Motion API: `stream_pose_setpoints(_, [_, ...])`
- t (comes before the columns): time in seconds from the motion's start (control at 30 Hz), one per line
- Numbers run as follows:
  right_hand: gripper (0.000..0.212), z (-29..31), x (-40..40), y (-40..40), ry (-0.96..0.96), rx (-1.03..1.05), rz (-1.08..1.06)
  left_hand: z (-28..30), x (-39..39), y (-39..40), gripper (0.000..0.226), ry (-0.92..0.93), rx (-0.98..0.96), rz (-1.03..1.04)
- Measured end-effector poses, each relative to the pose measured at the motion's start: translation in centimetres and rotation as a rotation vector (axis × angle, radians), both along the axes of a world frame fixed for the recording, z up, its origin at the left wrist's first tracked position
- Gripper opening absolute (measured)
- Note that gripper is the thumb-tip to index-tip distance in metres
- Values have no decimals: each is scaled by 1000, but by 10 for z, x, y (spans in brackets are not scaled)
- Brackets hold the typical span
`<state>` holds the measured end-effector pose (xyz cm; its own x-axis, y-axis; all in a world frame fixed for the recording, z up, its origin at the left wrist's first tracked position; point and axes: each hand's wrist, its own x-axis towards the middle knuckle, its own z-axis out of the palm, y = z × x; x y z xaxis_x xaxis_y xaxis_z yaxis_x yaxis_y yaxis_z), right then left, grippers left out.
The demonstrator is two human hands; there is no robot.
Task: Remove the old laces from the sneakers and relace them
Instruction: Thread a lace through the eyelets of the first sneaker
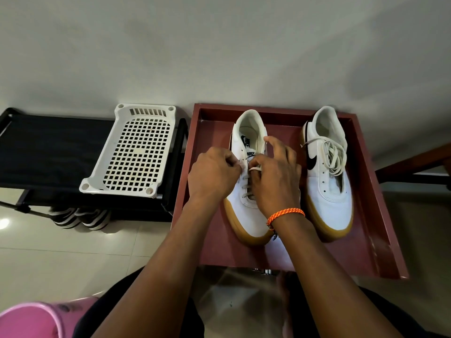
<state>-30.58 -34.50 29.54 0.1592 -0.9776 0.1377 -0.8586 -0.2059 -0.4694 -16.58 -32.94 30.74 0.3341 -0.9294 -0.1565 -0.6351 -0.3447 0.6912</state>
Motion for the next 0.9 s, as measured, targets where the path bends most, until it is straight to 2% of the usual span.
stream_pose_setpoints(0.17, [12, 3, -3, 1, 14, 19, 4, 6, 0, 0, 19, 50, -48, 31])
stream_pose_setpoints(0.23, [11, 3, -5, 0, 8, 29, 4, 9, 1, 0, 22, 145, -73, 49])
stream_pose_setpoints(0.33, [11, 2, -8, -2, -11, 25, 19, 18, 3, -1, 22, 555, -141, 134])
stream_pose_setpoints(0.5, [11, -1, -13, -3, -87, 67, 57, 36, 13, -2, 14, 1469, -283, 169])
stream_pose_setpoints(0.57, [9, -2, -14, -4, -125, 88, 66, 40, 19, -1, 15, 1685, -350, 203])
stream_pose_setpoints(0.6, [9, -2, -15, -5, -148, 99, 69, 42, 22, -1, 16, 1719, -367, 202])
stream_pose_setpoints(0.63, [9, -2, -16, -5, -169, 110, 73, 42, 25, -1, 17, 1699, -362, 196])
stream_pose_setpoints(0.67, [10, -2, -17, -5, -182, 120, 78, 42, 27, -1, 17, 1602, -332, 189])
stream_pose_setpoints(0.7, [12, -2, -17, -5, -188, 127, 81, 40, 28, -2, 17, 1406, -282, 180])
stream_pose_setpoints(0.77, [13, 0, -18, -5, -186, 136, 88, 30, 26, -2, 21, 732, -128, 97])
stream_pose_setpoints(0.83, [13, 1, -19, -5, -177, 137, 100, 14, 16, 1, 24, 74, 51, -102])
stream_pose_setpoints(0.87, [12, 1, -20, -5, -170, 134, 107, 9, 9, 4, 26, -105, 123, -168])
stream_pose_setpoints(0.9, [11, 2, -20, -5, -162, 133, 111, 7, 3, 6, 27, -171, 137, -193])
